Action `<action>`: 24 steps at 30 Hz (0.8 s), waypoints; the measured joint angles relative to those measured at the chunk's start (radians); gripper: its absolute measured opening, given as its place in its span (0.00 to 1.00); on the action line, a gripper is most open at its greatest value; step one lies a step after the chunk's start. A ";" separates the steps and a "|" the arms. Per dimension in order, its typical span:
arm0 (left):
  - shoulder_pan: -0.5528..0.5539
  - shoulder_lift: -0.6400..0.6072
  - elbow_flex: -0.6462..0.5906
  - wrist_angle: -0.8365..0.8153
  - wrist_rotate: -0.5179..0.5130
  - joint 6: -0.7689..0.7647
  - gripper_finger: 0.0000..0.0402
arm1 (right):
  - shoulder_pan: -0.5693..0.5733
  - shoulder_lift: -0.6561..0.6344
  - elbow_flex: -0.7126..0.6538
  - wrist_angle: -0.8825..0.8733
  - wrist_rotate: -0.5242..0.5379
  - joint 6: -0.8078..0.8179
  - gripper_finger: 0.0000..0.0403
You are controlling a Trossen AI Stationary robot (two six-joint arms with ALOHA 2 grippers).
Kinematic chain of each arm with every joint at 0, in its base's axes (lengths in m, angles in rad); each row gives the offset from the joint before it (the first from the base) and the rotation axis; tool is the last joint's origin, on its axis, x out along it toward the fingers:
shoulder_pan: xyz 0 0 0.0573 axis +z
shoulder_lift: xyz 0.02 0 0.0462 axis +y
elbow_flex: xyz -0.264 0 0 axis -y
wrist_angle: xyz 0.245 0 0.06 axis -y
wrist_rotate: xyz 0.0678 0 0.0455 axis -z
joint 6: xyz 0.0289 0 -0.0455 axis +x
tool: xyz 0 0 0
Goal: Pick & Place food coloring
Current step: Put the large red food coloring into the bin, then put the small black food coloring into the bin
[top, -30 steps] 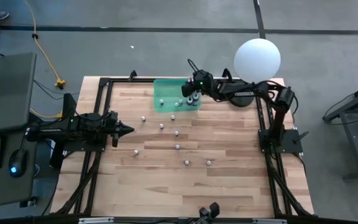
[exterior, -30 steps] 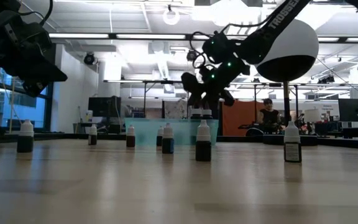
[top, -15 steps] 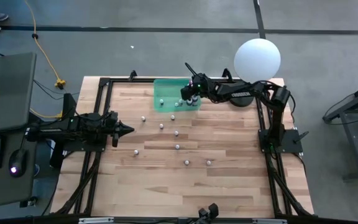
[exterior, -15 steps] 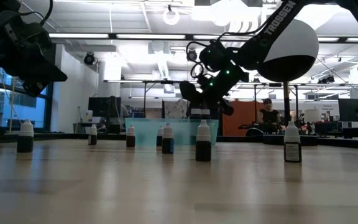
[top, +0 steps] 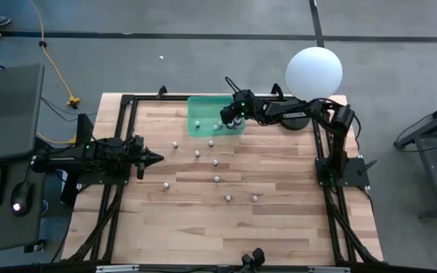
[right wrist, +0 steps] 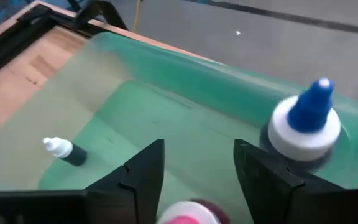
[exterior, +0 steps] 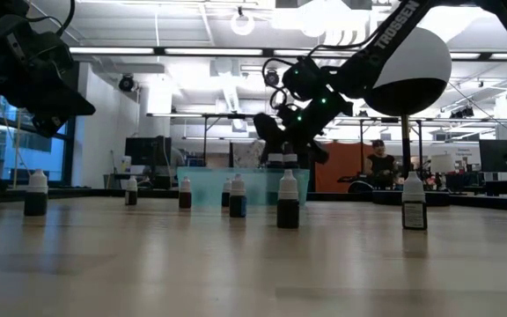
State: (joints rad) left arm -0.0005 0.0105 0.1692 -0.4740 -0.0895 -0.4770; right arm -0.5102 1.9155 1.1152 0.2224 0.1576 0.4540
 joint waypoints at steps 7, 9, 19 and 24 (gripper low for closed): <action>0.000 0.000 0.000 0.000 0.000 0.000 0.00 | -0.002 -0.043 0.000 0.014 0.001 -0.063 0.53; 0.000 0.000 0.000 0.000 0.000 0.000 0.00 | -0.002 -0.056 0.000 0.014 0.005 -0.072 0.54; 0.000 0.000 0.000 0.000 0.000 0.000 0.00 | -0.002 -0.171 -0.001 0.020 -0.011 -0.144 0.53; 0.000 0.000 0.000 0.000 0.000 0.000 0.00 | -0.002 -0.264 -0.001 0.002 -0.016 -0.201 0.50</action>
State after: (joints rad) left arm -0.0003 0.0105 0.1694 -0.4740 -0.0895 -0.4770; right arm -0.5125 1.6517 1.1141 0.2240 0.1412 0.2531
